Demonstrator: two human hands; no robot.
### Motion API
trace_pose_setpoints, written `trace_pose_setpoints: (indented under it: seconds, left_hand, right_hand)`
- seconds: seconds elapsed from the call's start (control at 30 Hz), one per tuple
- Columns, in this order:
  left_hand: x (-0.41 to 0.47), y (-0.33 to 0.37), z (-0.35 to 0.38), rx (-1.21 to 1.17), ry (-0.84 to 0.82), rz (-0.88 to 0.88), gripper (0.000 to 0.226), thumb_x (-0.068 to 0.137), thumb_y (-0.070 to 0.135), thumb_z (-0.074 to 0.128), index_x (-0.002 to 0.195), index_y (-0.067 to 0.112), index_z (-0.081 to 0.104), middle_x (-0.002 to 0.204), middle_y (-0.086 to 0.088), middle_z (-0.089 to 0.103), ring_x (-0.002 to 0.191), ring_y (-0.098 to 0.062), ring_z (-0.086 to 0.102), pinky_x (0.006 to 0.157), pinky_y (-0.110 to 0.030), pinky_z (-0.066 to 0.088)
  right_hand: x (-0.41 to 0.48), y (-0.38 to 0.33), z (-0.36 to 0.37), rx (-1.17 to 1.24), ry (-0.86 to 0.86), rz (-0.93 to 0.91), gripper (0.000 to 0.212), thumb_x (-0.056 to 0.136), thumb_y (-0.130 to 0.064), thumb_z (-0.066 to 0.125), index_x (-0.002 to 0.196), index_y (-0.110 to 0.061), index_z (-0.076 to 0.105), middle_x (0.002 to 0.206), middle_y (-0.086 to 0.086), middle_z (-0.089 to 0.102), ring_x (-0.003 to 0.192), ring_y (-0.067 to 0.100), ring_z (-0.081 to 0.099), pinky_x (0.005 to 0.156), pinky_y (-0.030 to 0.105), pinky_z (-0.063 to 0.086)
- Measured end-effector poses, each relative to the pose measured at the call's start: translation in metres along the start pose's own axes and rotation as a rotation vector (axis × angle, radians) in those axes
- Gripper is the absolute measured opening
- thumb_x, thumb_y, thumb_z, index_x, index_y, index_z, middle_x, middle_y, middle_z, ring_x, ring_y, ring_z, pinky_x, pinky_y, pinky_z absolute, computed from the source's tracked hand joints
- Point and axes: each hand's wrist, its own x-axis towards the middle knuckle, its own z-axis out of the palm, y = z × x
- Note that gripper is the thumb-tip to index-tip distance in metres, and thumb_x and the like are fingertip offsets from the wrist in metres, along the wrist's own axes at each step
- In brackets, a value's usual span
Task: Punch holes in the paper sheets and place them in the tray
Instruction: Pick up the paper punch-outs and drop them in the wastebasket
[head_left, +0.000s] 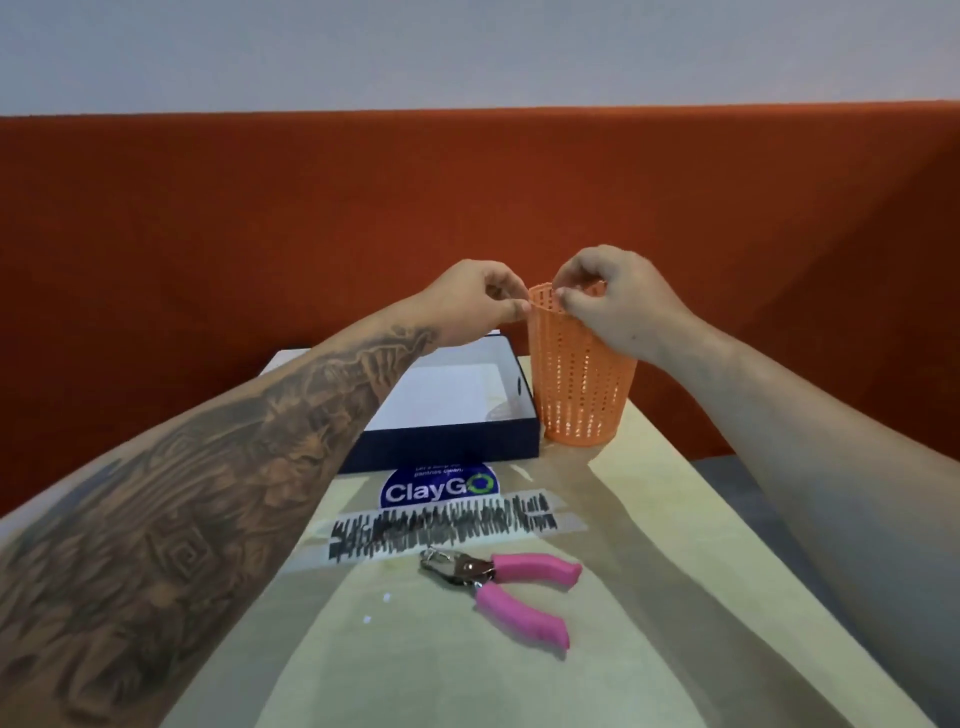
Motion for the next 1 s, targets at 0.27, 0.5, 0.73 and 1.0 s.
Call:
trace_pose_setpoints:
  seconds: [0.27, 0.5, 0.73, 1.0]
  left_hand:
    - [-0.121, -0.05, -0.023, 0.097, -0.132, -0.141, 0.015, 0.094, 0.024, 0.07, 0.104, 0.015, 0.075, 0.09, 0.011, 0.068, 0.075, 0.005, 0.057, 0.06, -0.002, 0.038]
    - [-0.174, -0.086, -0.016, -0.049, -0.103, -0.251, 0.012, 0.093, 0.028, 0.071, 0.104, 0.023, 0.074, 0.102, 0.008, 0.073, 0.098, -0.009, 0.067, 0.089, -0.026, 0.053]
    - [-0.161, -0.078, -0.005, -0.069, -0.117, -0.234, 0.012, 0.095, 0.026, 0.069, 0.105, 0.021, 0.074, 0.1, 0.008, 0.073, 0.097, -0.009, 0.066, 0.082, -0.021, 0.05]
    - [-0.153, -0.078, 0.005, -0.031, -0.189, -0.207, 0.011, 0.096, 0.027, 0.069, 0.105, 0.023, 0.073, 0.101, 0.008, 0.072, 0.096, -0.01, 0.066, 0.084, -0.026, 0.052]
  right_hand:
    - [-0.068, -0.056, 0.054, -0.277, -0.186, -0.31, 0.01, 0.093, -0.034, 0.063, 0.097, -0.032, 0.072, 0.107, -0.011, 0.068, 0.109, 0.019, 0.057, 0.113, 0.044, 0.034]
    - [-0.058, -0.033, 0.029, -0.622, -0.042, -0.147, 0.043, 0.093, -0.019, 0.067, 0.135, -0.026, 0.059, 0.135, 0.003, 0.063, 0.121, 0.028, 0.058, 0.108, 0.047, 0.039]
    - [-0.043, -0.02, 0.013, -0.361, -0.054, -0.051, 0.034, 0.098, -0.004, 0.063, 0.116, -0.033, 0.066, 0.117, -0.008, 0.059, 0.104, 0.025, 0.058, 0.085, 0.044, 0.06]
    - [-0.046, -0.018, 0.018, -0.416, -0.016, -0.174, 0.027, 0.097, -0.008, 0.065, 0.118, -0.024, 0.068, 0.129, -0.001, 0.058, 0.112, 0.025, 0.058, 0.091, 0.035, 0.055]
